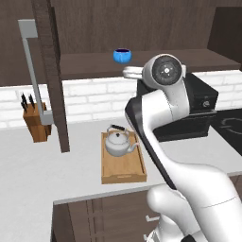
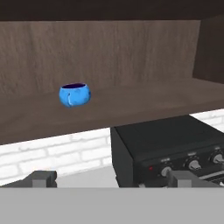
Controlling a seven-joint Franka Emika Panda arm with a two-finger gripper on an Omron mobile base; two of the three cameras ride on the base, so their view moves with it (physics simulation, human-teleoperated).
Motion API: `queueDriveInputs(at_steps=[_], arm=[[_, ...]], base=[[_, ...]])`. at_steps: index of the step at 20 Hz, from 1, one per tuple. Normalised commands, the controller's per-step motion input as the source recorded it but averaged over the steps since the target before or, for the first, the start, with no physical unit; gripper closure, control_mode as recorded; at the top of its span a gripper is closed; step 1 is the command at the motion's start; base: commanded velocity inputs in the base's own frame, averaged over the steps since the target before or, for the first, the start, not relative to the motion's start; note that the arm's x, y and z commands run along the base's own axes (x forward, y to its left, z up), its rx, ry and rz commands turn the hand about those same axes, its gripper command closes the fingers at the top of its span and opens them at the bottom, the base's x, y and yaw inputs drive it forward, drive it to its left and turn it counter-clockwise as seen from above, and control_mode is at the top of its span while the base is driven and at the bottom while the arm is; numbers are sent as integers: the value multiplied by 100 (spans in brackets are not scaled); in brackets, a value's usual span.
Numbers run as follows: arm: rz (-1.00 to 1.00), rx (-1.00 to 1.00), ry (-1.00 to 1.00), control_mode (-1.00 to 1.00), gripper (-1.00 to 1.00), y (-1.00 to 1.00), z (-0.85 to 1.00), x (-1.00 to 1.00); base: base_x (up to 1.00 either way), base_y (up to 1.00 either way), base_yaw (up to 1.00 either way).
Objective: Pick the kettle from the counter and place it on the tray. Then pick the mug from the cabinet and place it on the tray. Then close the cabinet doors.
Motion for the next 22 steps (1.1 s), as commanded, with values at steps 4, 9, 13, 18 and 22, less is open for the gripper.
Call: queueDriveInputs(at_steps=[4,9,13,18,22], arm=[[0,0,0,-100,-100,10,0,32],[0,0,0,-100,-100,3,1,43],[-4,0,0,-100,-100,17,20,43],[-7,0,-1,-100,-100,12,18,41],[-7,0,0,-100,-100,9,2,46]], base=[[0,0,0],[0,0,0],[0,0,0],[0,0,0],[0,0,0]])
